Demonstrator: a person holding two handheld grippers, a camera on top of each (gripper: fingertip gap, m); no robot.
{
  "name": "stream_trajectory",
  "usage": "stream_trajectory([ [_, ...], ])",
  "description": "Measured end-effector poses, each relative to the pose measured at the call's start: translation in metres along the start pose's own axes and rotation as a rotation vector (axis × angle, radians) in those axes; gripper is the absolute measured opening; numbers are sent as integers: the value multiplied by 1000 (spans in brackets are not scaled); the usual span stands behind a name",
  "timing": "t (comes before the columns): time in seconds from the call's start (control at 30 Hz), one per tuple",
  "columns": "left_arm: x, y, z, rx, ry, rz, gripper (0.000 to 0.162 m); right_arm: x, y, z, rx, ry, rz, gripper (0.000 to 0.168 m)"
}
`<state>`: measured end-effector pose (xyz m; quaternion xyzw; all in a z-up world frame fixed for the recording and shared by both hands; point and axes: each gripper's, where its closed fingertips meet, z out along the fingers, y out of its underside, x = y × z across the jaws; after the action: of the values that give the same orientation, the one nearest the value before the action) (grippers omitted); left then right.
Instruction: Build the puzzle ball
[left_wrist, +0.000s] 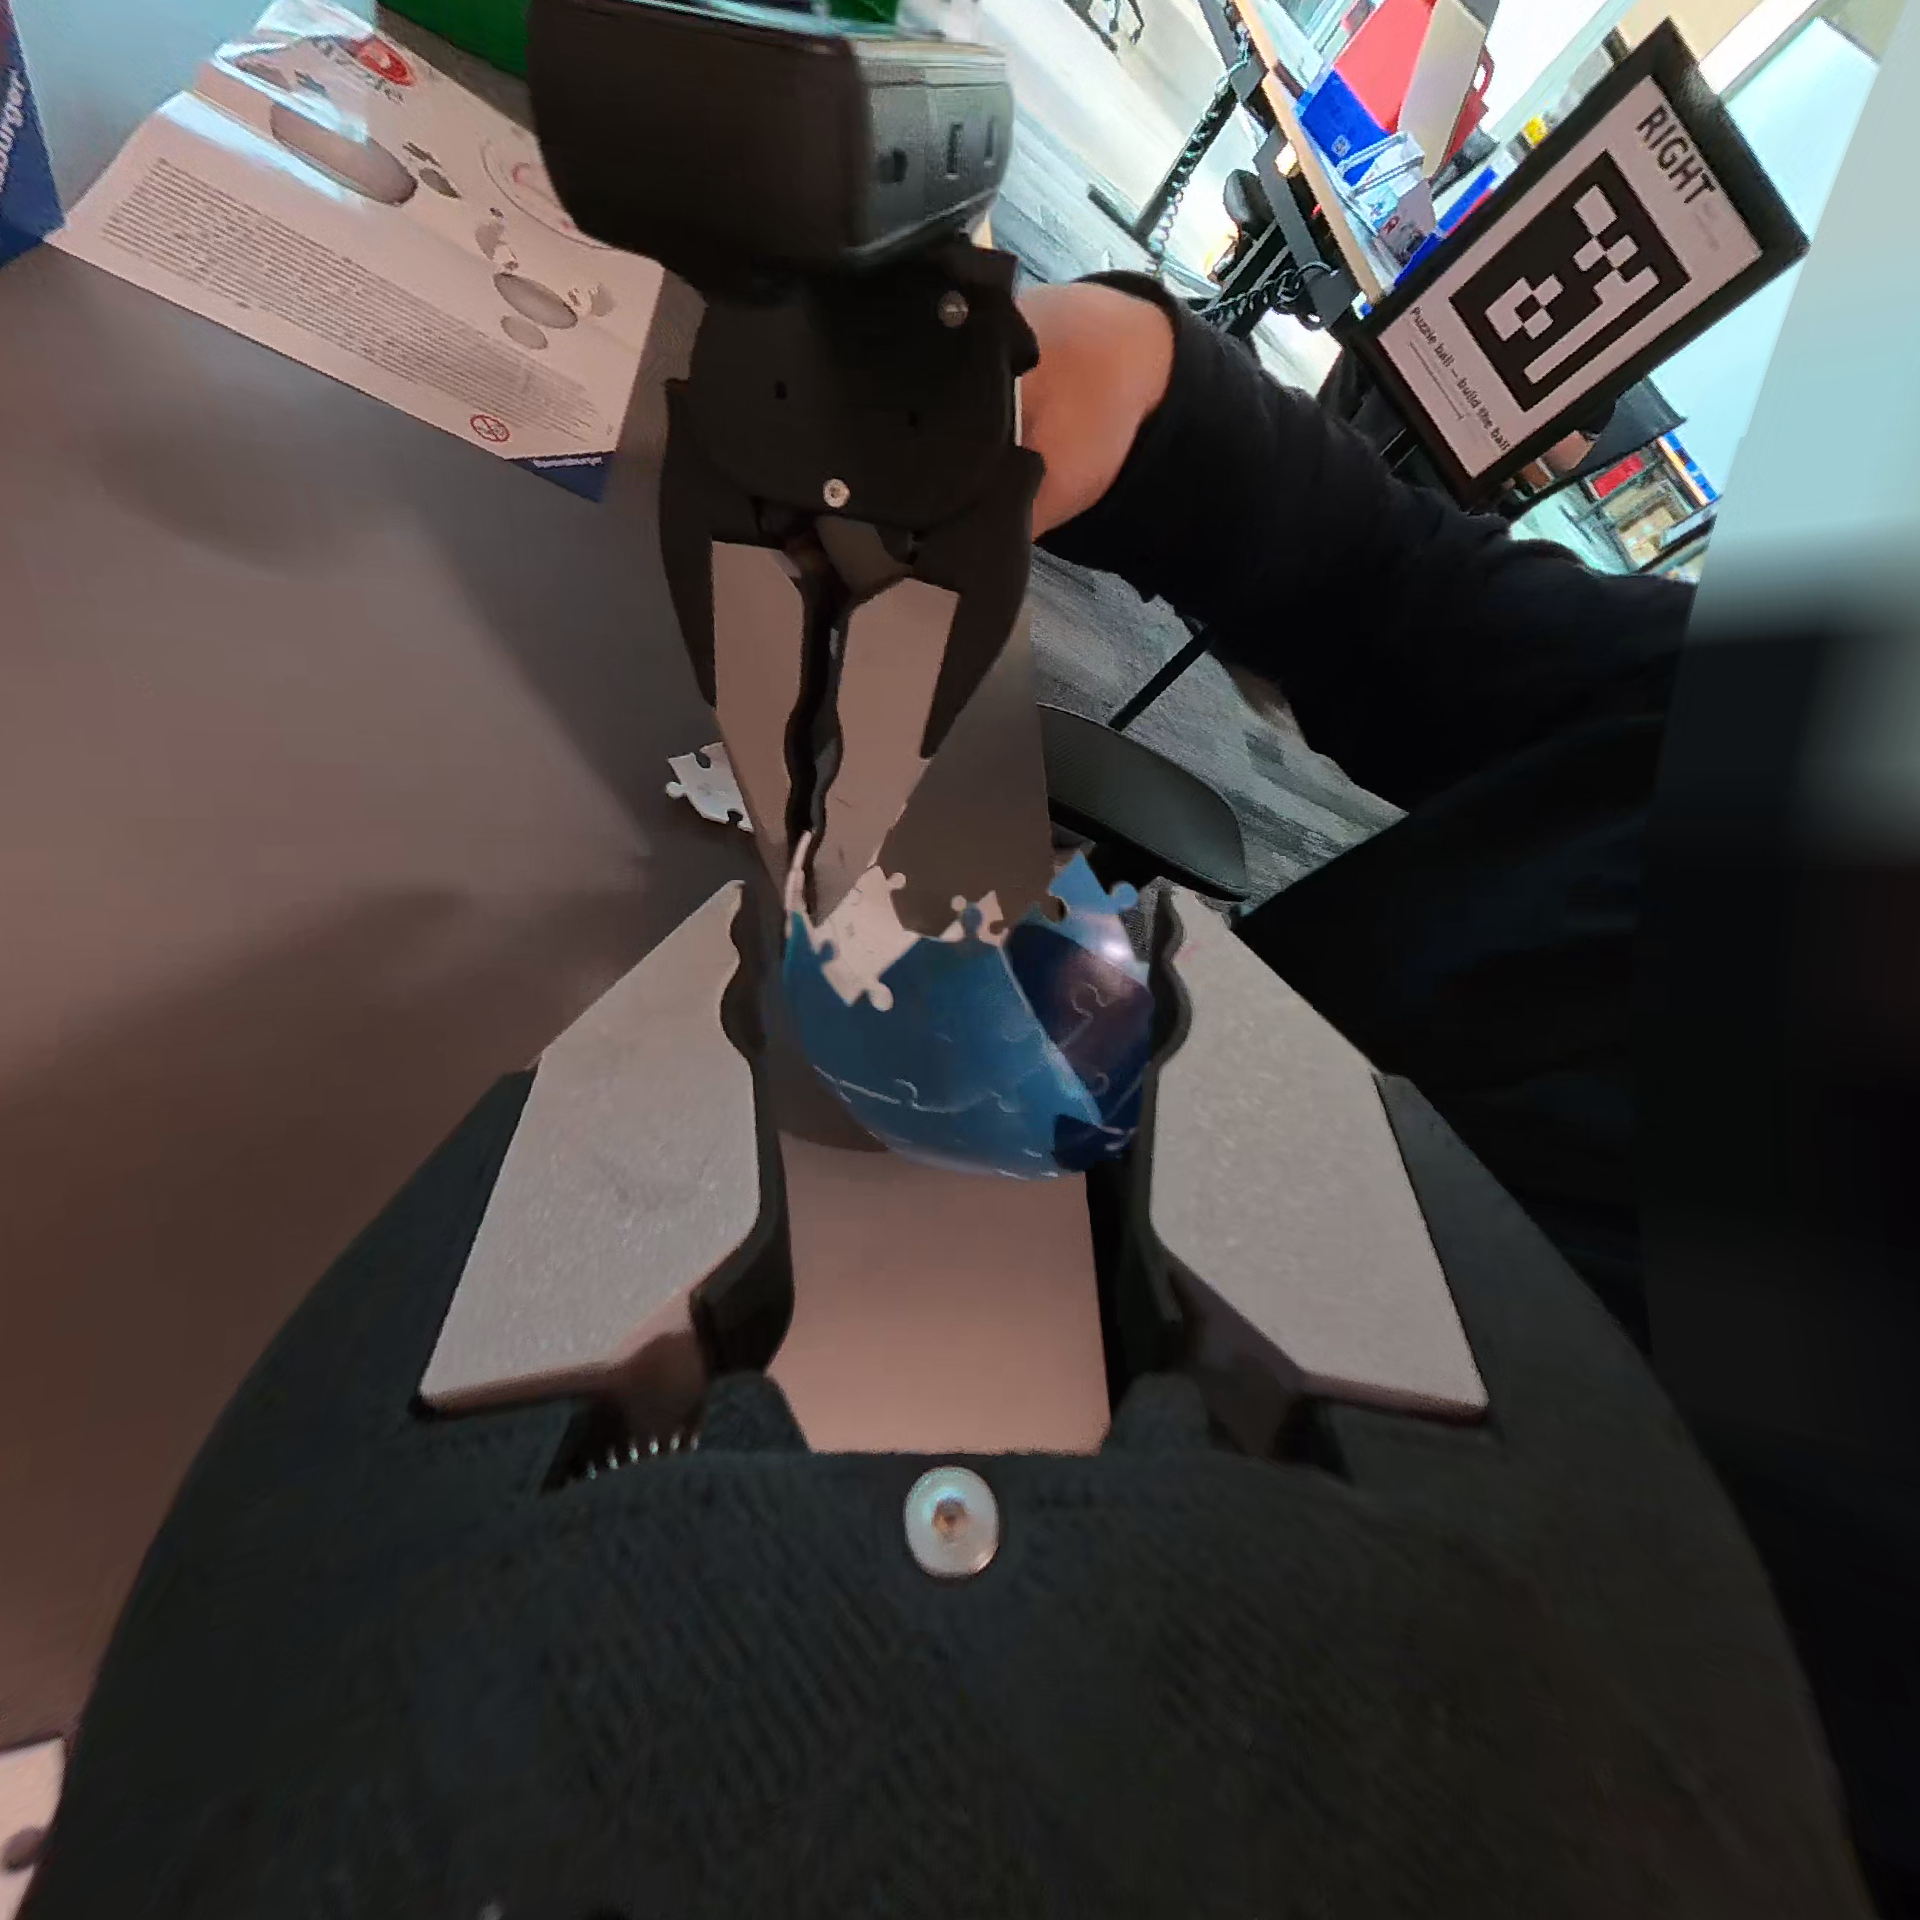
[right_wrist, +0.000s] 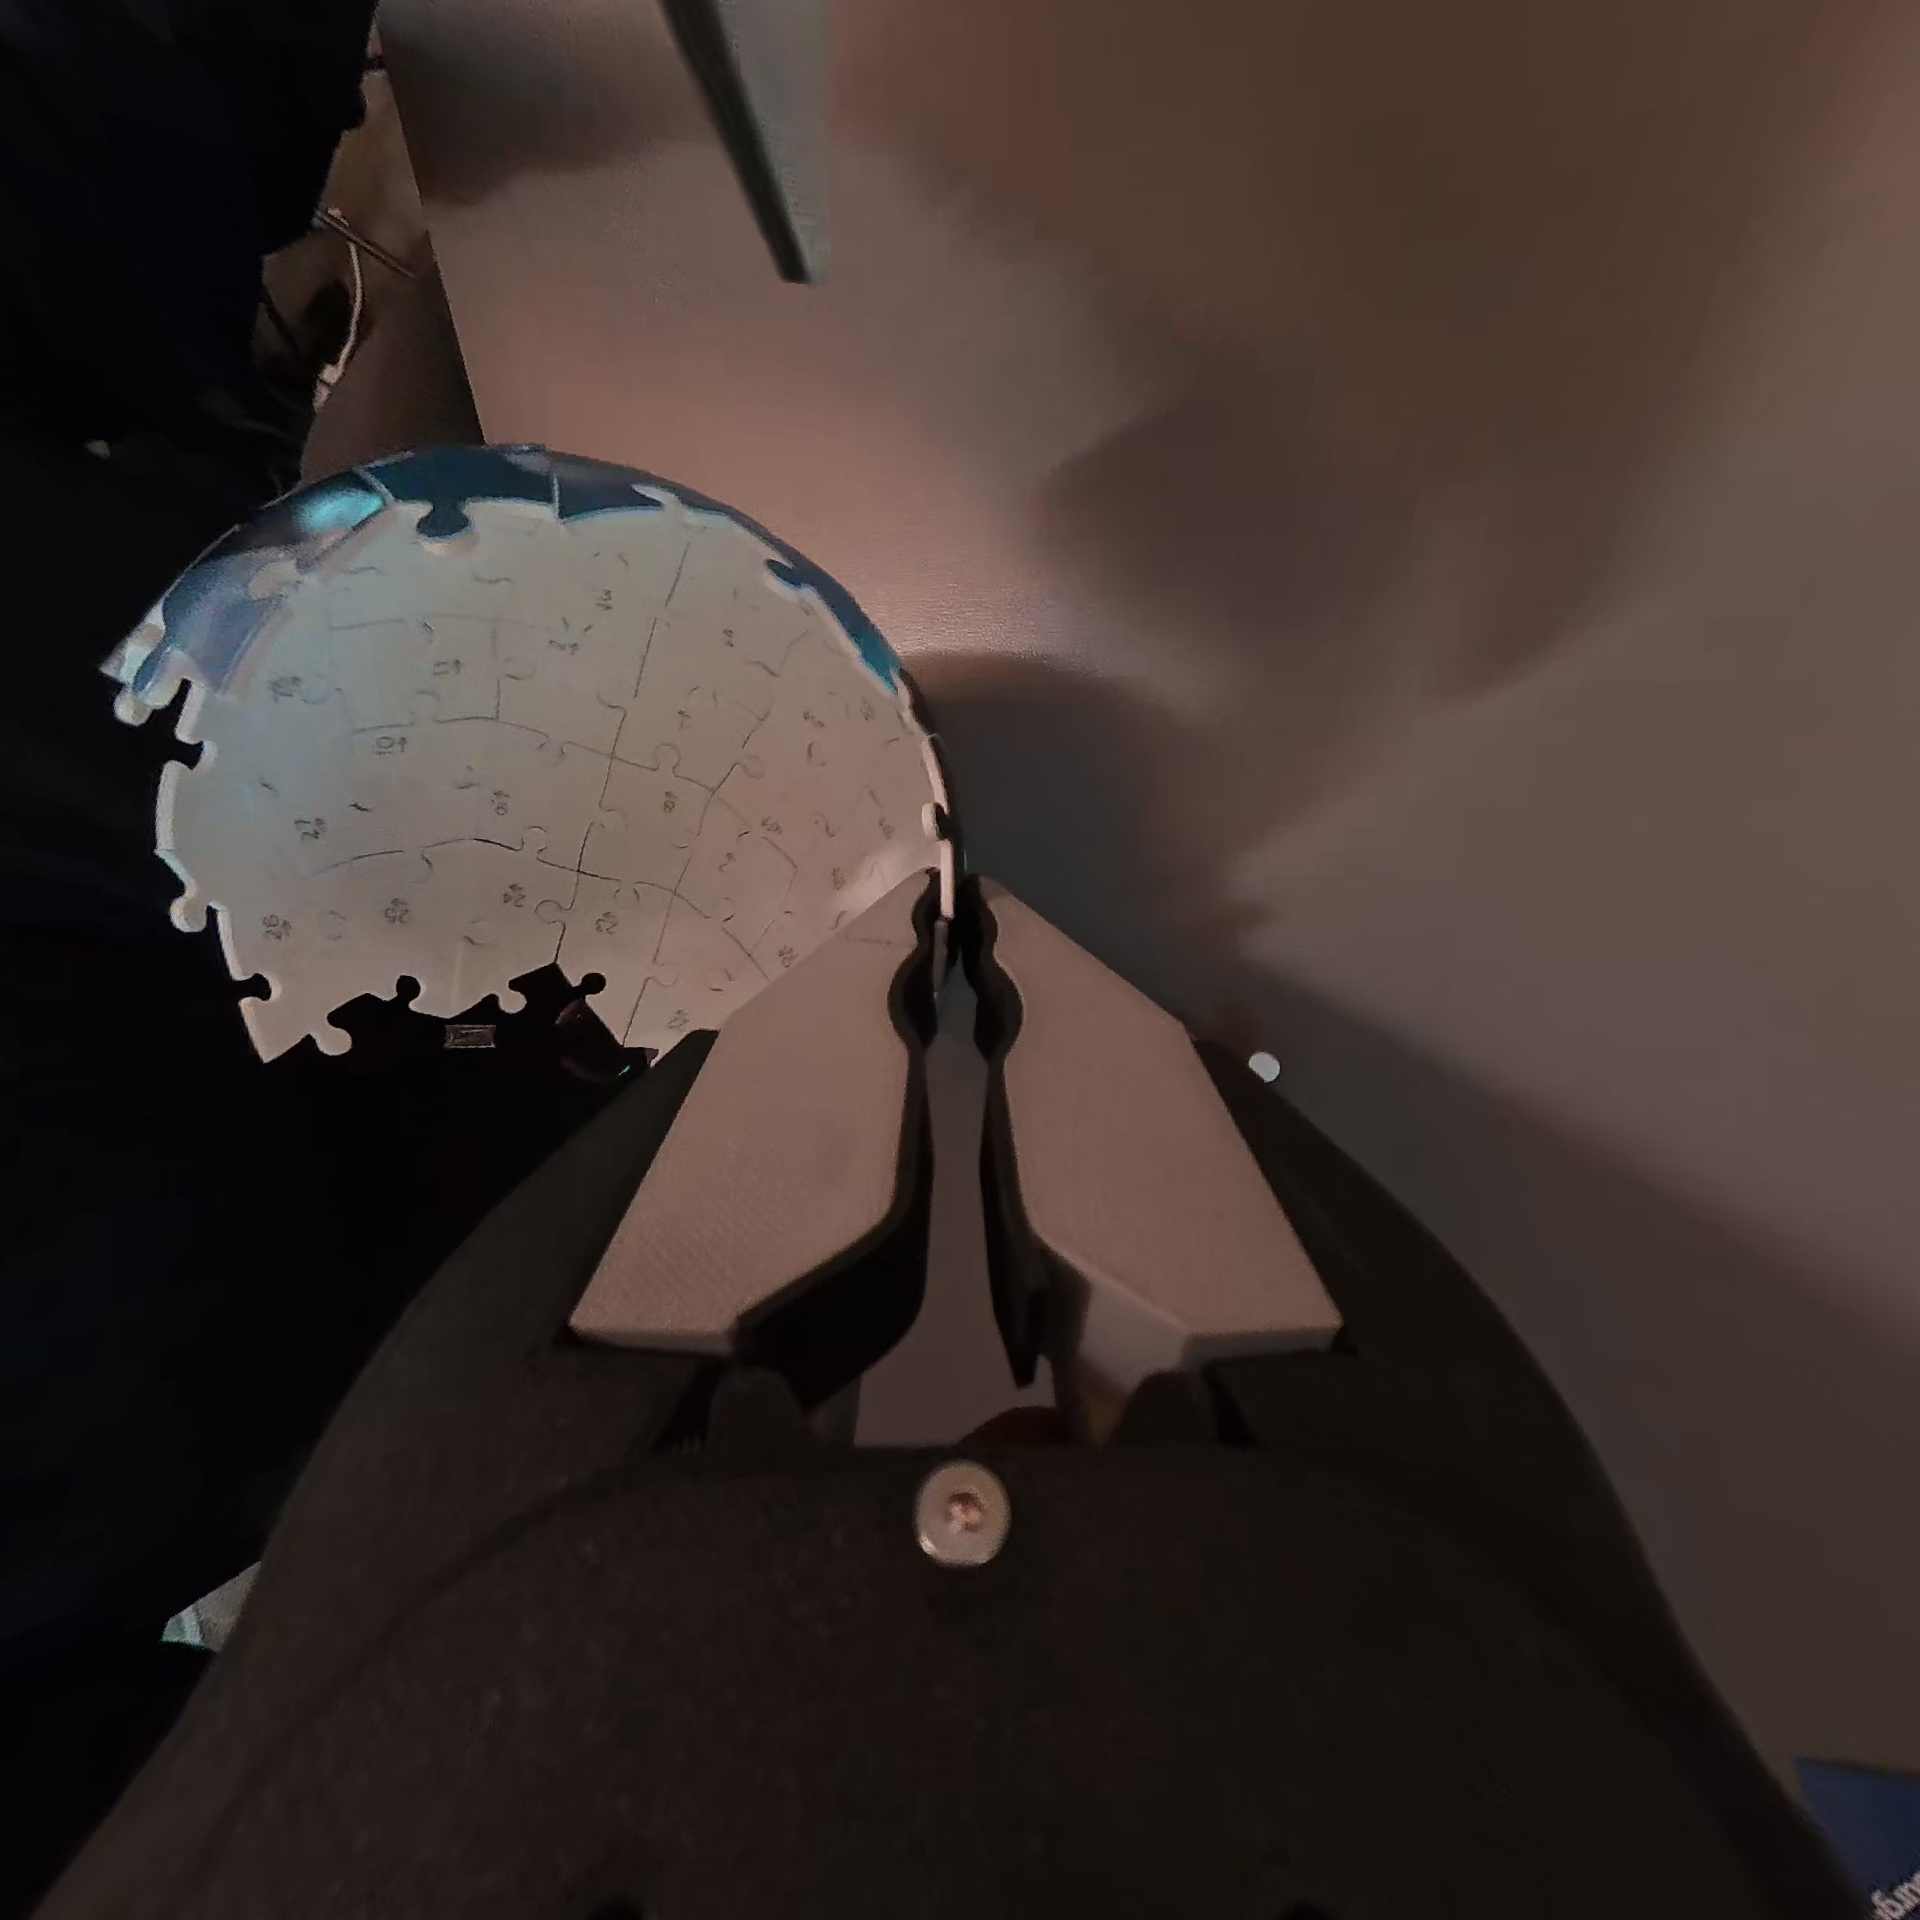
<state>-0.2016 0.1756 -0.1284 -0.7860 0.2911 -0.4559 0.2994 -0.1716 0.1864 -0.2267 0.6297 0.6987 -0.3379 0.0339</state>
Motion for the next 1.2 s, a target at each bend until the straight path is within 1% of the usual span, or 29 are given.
stream_trajectory([
  [0.13, -15, 0, 16, -96, 34, -24, 72, 1, -3, 1, 2, -17, -1, 0],
  [0.3, -31, 5, 34, -300, 73, -32, 60, 4, -6, -1, 14, -1, 1, 0],
  [0.43, -48, 17, 45, -461, 16, 25, 52, 5, -10, -2, 28, 2, -15, 0],
  [0.6, -58, 29, 54, -579, -39, 74, 41, 5, -12, -1, 25, -6, -35, 0],
  [0.67, -58, 29, 57, -582, -38, 82, 34, 4, -11, -1, 26, -12, -44, 0],
  [0.7, -57, 29, 57, -590, -36, 80, 25, 5, -10, -1, 23, -13, -46, 0],
  [0.77, -55, 30, 57, -590, -24, 84, 18, 5, -9, -2, 26, -15, -55, 1],
  [0.8, -54, 31, 58, -587, -22, 87, 16, 5, -9, -2, 29, -16, -55, 1],
  [1.03, -56, 34, 59, -589, -53, 95, 16, 5, -8, 0, 39, -21, -65, 0],
  [1.07, -55, 34, 60, -589, -49, 96, 14, 5, -8, 0, 42, -19, -67, 0],
  [1.13, -51, 35, 60, -588, -34, 97, 3, 6, -9, -1, 57, -9, -78, 1],
  [1.2, -53, 35, 61, -584, -60, 112, 2, 7, -10, -1, 73, -5, -75, 1],
])
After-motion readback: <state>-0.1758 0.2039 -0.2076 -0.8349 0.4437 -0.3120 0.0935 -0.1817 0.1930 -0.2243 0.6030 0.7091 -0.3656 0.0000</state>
